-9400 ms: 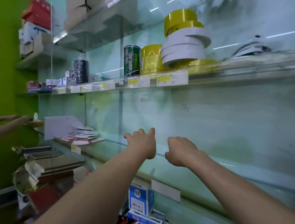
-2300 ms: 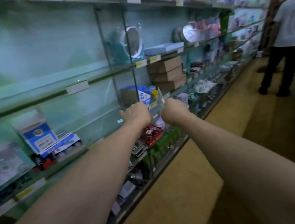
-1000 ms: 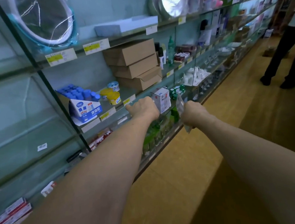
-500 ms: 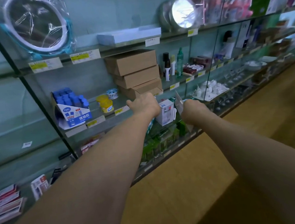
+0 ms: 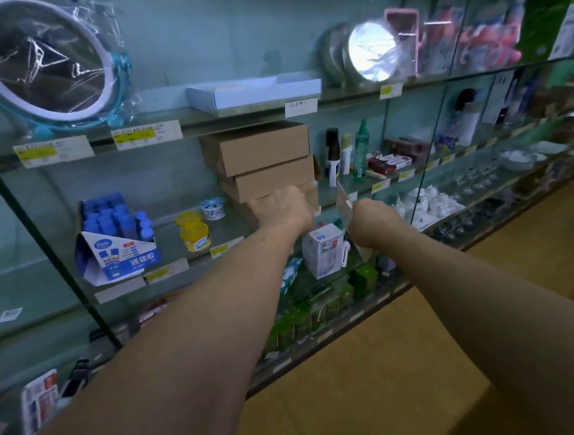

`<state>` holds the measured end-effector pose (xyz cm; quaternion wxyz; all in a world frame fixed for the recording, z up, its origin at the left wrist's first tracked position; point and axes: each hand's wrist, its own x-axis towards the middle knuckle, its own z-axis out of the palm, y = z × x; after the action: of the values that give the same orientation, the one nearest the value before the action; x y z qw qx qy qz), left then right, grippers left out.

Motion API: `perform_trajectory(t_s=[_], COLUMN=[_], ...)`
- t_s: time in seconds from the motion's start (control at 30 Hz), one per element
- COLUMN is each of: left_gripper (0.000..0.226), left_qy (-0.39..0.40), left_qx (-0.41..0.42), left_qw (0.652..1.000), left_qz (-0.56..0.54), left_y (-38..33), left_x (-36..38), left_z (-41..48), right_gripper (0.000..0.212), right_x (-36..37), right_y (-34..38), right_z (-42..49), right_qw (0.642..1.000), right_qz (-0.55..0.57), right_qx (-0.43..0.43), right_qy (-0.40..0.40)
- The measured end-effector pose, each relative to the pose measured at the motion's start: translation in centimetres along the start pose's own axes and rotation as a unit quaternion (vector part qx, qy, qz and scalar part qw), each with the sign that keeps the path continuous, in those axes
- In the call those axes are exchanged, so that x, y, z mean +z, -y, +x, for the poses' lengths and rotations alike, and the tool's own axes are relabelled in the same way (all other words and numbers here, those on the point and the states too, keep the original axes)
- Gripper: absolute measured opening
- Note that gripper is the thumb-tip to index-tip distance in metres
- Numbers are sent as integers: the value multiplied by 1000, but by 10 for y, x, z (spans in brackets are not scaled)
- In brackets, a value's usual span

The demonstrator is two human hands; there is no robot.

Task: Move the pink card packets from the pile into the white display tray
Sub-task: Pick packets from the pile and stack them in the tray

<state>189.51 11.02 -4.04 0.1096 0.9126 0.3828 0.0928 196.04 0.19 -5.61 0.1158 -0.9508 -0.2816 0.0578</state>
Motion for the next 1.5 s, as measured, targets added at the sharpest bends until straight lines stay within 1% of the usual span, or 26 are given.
perform_trajectory(t_s=[0.07, 0.13, 0.23, 0.37, 0.5, 0.57, 0.7, 0.83, 0.87, 0.93, 1.0, 1.1, 1.13, 1.23, 1.33, 1.4, 1.5], left_gripper=[26, 29, 29, 26, 29, 27, 15, 6, 8, 12, 8, 8, 8, 6, 4, 1, 9], left_qy=[4, -1, -18, -31, -32, -36, -50, -68, -72, -82, -90, -105, -112, -150, -193, -216, -244], left_qx=[-3, -7, -16, -33, -38, -44, -54, -85, -96, -112, -120, -131, -136, -146, -134, -129, -142], left_qw=[1000, 1000, 1000, 999, 999, 998, 997, 993, 992, 989, 987, 984, 983, 975, 968, 962, 948], left_qz=[-5, 0, 1, -3, 10, 19, 33, 42, 41, 45, 54, 60, 59, 70, 90, 104, 148], left_y=[-4, -7, -7, -4, 0, 2, 4, -4, -8, -17, -29, -47, -54, -71, -88, -98, -109], left_x=[-1, -1, 1, 1, 1, -1, -6, -13, -15, -21, -29, -44, -48, -61, -77, -90, -110], left_z=[19, 37, 63, 92, 108, 115, 121, 121, 120, 118, 115, 109, 109, 109, 109, 107, 106], right_gripper=[20, 21, 18, 6, 19, 21, 19, 23, 24, 23, 19, 6, 5, 6, 23, 17, 13], right_x=[-6, -11, -15, -15, -13, -14, -21, -30, -33, -43, -56, -80, -88, -106, -123, -137, -157], right_y=[3, 6, 12, 20, 28, 31, 40, 38, 36, 31, 26, 17, 14, 4, -2, -3, -4], right_z=[19, 37, 61, 90, 114, 125, 138, 145, 148, 153, 158, 160, 160, 167, 180, 186, 193], right_qw=[1000, 1000, 1000, 1000, 999, 999, 997, 992, 990, 987, 983, 974, 972, 962, 953, 946, 933], right_qz=[9, 13, 3, -2, 2, 1, 10, 8, 5, 6, 4, -6, -9, -6, 4, -3, 8], right_qx=[4, 6, -3, -22, -37, -48, -76, -125, -140, -159, -181, -221, -231, -263, -279, -294, -317], right_qy=[1, 7, 13, 5, 11, 11, 14, 3, 0, -11, -27, -47, -51, -72, -115, -139, -168])
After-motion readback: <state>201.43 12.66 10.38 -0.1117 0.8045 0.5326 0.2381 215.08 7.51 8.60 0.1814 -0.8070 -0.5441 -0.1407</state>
